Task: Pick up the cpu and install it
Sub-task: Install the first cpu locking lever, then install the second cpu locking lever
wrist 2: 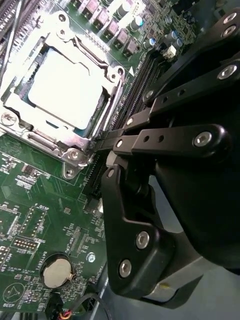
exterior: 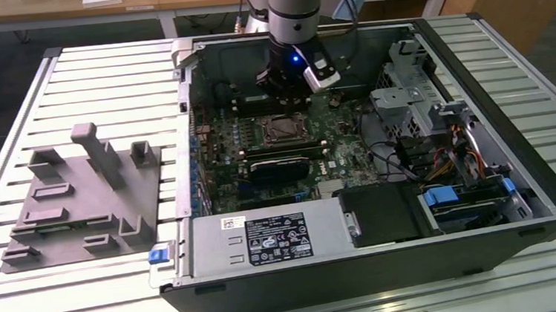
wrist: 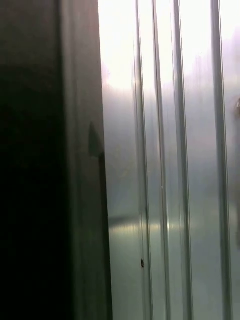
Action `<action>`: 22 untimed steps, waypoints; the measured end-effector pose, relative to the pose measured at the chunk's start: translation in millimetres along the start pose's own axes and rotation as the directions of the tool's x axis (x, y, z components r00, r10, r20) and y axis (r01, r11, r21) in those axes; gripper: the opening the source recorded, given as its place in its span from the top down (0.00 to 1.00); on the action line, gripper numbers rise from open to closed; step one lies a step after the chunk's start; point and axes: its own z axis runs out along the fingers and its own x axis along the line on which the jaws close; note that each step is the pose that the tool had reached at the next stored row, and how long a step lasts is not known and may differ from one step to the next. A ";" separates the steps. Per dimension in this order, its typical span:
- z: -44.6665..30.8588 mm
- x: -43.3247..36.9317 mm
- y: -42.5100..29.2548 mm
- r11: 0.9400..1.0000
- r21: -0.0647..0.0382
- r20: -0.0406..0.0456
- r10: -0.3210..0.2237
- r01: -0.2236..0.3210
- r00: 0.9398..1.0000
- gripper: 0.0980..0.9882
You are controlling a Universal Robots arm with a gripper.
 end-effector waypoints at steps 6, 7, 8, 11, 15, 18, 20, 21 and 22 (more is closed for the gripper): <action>-17.1 0.0 1.0 1.000 0.001 -0.001 0.000 0.000 1.000 0.99; -17.0 -0.1 0.4 1.000 0.000 -0.001 0.000 0.000 1.000 0.99; -17.2 -0.2 -1.0 1.000 0.001 -0.001 0.000 0.000 1.000 0.99; -17.5 -0.4 -4.7 1.000 0.001 -0.001 0.000 0.000 1.000 0.99; -17.5 -0.6 -6.6 1.000 0.001 -0.001 0.000 0.000 1.000 0.99; -17.4 -0.7 -7.4 1.000 0.000 -0.001 0.000 0.000 1.000 0.99; -17.4 -0.8 -7.9 1.000 0.001 -0.001 0.000 0.000 1.000 0.99; -17.4 -0.8 -8.1 1.000 0.001 -0.001 0.000 0.000 1.000 0.99; -17.4 -0.8 -8.4 1.000 0.001 -0.001 0.000 0.000 1.000 0.99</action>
